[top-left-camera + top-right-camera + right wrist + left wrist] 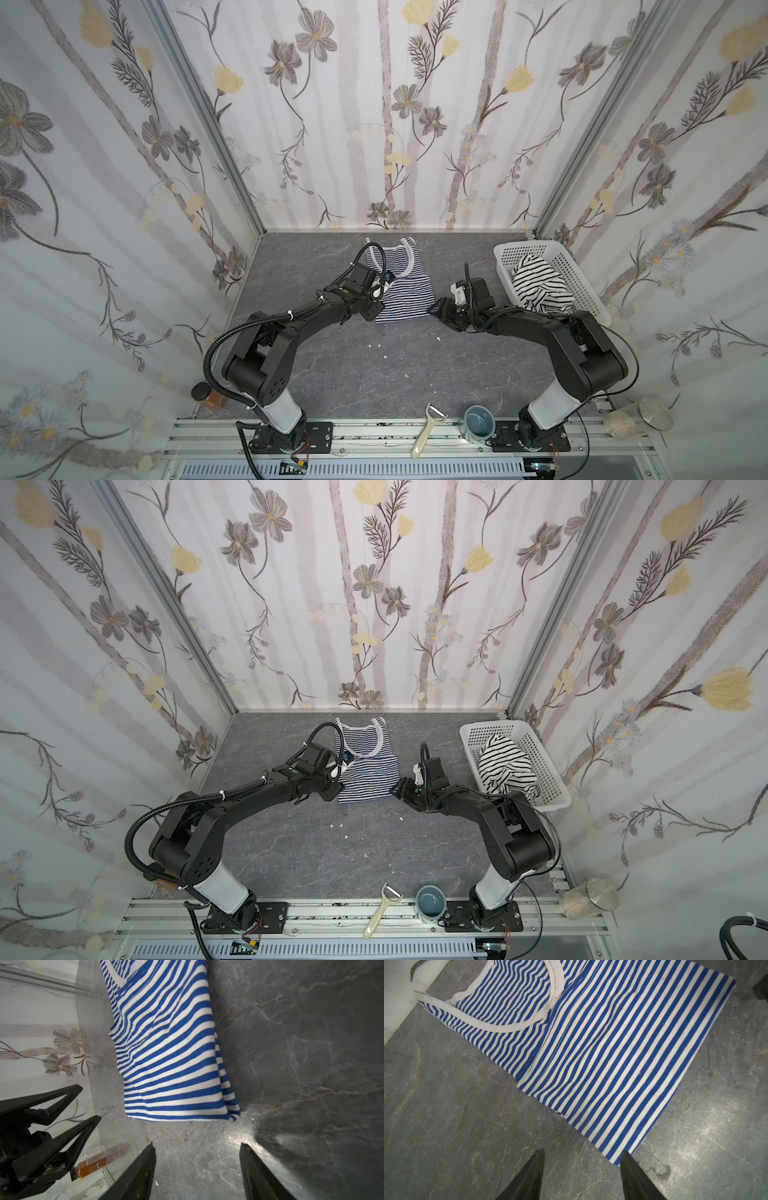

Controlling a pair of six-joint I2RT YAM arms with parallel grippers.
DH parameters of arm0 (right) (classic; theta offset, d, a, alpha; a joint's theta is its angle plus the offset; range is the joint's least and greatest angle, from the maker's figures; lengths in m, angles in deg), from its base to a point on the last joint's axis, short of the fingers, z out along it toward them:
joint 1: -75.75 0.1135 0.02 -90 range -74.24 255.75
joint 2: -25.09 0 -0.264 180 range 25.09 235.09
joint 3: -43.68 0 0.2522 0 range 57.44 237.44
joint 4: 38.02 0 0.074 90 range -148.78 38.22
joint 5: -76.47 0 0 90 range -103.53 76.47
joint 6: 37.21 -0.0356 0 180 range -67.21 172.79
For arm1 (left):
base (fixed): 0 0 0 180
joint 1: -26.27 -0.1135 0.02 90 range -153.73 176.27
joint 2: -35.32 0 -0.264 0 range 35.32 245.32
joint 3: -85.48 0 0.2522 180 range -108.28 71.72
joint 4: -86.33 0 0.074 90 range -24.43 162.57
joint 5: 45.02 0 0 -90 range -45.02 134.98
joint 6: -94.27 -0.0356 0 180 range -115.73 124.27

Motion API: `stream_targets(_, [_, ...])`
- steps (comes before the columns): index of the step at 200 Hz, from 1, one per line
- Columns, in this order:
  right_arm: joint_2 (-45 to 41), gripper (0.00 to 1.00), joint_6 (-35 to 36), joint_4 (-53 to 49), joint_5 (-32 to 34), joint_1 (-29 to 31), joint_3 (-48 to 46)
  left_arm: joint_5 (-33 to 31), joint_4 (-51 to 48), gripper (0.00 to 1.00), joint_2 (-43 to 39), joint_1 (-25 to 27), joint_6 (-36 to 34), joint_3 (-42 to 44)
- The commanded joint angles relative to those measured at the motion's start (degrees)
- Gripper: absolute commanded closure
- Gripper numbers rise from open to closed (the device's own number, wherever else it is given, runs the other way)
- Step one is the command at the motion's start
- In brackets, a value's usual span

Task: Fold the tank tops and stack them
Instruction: 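Open both grippers, move to the folded tank top's near edge, grasp it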

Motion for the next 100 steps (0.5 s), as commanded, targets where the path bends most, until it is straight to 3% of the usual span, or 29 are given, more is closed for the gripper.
stream_targets(1, [2.12,0.36,-2.50,6.76,-1.80,-0.62,-0.11,0.05,3.23,0.40,-1.85,0.53,1.10,1.73])
stream_targets(100, [7.88,0.56,-6.40,13.75,-2.94,-2.30,-2.35,0.62,4.47,0.40,-8.54,2.01,0.33,8.81])
